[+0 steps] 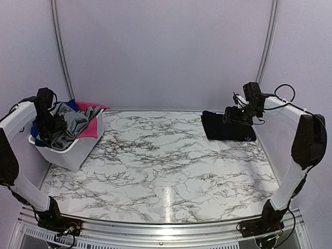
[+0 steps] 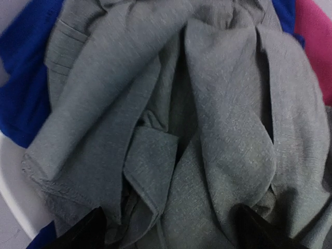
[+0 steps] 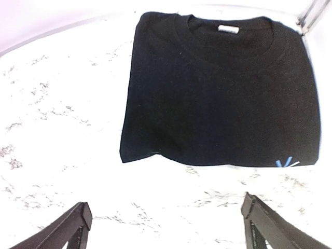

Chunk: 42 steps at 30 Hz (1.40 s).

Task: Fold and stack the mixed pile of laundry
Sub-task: Pick up the crumpled shirt from the bin.

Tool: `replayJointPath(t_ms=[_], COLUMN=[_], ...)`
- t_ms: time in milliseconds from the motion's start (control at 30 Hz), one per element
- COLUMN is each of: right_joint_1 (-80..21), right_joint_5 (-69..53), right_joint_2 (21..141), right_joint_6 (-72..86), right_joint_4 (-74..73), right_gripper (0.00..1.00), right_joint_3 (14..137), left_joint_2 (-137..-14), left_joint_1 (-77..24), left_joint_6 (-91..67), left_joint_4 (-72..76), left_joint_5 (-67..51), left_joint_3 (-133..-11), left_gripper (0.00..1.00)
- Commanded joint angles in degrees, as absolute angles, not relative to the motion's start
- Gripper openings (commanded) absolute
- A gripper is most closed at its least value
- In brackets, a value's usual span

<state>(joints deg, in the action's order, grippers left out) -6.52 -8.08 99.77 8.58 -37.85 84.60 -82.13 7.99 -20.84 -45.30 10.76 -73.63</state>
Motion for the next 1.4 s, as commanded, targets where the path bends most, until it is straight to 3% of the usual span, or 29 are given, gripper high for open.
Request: replayJointPath(t_ms=[0, 100, 233, 333, 733, 933, 1100, 1300, 1333, 1367], right_joint_1=[-6.45, -4.99, -2.25, -1.23, -1.14, -1.15, -1.14, -1.14, -1.17, -1.15], right_joint_5=[-4.01, -1.40, -6.29, -9.21, -23.36, -27.13, -28.06, -29.44, -29.65, -29.91], right_joint_2=[96.36, 95.25, 95.21, 94.53, 90.18, 89.36, 89.30, 90.16, 90.36, 90.47], right_joint_6=[6.64, 9.23, 10.94, 11.59, 11.31, 11.15, 11.02, 11.38, 11.34, 11.32], right_joint_4=[-37.31, -36.20, -36.19, -35.36, -28.28, -27.49, -27.48, -27.16, -27.20, -27.24], right_gripper=[0.98, 0.98, 0.99, 0.98, 0.99, 0.98, 0.99, 0.98, 0.98, 0.98], right_joint_3=[87.14, 86.89, 87.19, 87.01, 83.36, 82.22, 81.54, 81.12, 81.12, 81.16], left_joint_2=[-85.35, -85.36, -83.75, -83.18, -80.88, -80.89, -79.19, -79.53, -79.28, -78.94], left_joint_1=[8.06, 8.04, 8.08, 8.09, 8.09, 6.98, 7.23, 7.26, 7.29, 7.23], left_joint_6=[-17.44, -16.13, -14.40, -13.04, -17.39, -22.53, -21.22, -18.49, -18.13, -17.83], left_joint_4=[-44.75, -43.24, -41.78, -41.60, -33.80, -29.10, -36.54, -40.28, -40.68, -40.90], left_joint_5=[8.02, 4.97, 4.90, 5.78, 4.09, -10.68, -4.08, -6.11, -5.62, -4.87], left_joint_3=[-73.53, -76.62, -81.67, -86.19, -102.82, -103.57, -92.43, -77.86, -76.54, -75.54], left_gripper=[0.79, 0.56, 0.20, 0.00, 0.00, 0.00, 0.00, 0.00, 0.03, 0.26])
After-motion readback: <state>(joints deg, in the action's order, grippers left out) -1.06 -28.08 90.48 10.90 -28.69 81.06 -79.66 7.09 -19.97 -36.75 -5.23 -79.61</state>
